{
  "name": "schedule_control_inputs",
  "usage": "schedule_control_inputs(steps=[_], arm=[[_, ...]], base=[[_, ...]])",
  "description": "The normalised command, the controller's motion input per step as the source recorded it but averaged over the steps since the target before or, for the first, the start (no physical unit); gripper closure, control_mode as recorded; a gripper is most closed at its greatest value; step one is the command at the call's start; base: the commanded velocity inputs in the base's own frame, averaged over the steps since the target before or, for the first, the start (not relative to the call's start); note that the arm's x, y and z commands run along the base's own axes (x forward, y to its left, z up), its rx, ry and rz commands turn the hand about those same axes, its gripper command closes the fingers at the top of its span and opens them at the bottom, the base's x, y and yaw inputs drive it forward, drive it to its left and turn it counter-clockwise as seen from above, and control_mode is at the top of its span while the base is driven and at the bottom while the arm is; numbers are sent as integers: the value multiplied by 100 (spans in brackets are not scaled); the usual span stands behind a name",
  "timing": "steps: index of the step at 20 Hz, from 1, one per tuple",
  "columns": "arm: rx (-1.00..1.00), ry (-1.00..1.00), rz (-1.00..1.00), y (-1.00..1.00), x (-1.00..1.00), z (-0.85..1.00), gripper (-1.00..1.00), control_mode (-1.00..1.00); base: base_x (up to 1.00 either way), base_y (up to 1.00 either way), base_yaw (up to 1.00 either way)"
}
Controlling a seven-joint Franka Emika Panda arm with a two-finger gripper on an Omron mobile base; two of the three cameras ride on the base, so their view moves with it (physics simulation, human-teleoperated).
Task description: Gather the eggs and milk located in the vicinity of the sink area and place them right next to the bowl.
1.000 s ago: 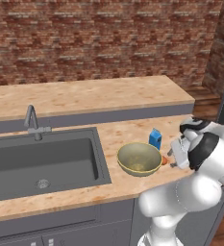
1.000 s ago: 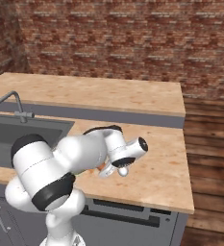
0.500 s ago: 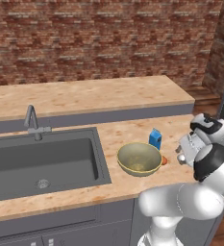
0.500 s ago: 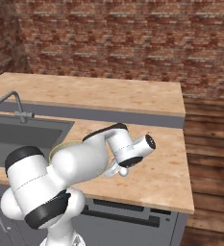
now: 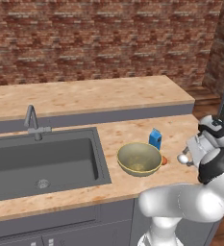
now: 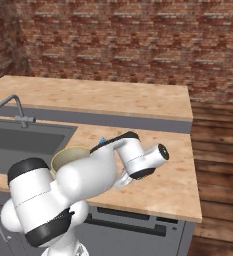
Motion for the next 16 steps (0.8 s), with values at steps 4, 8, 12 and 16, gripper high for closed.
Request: schedule_control_inputs(steps=[4, 8, 12, 16], arm=[[3, 0, -14, -8, -6, 7, -100, -100], [5, 0, -16, -2, -4, 3, -100, -100], [6, 0, -14, 0, -3, 0, -100, -100], [2, 0, -10, 0, 0, 0, -100, -100]], base=[[0, 0, 0], [0, 0, 0], [0, 0, 0], [0, 0, 0]])
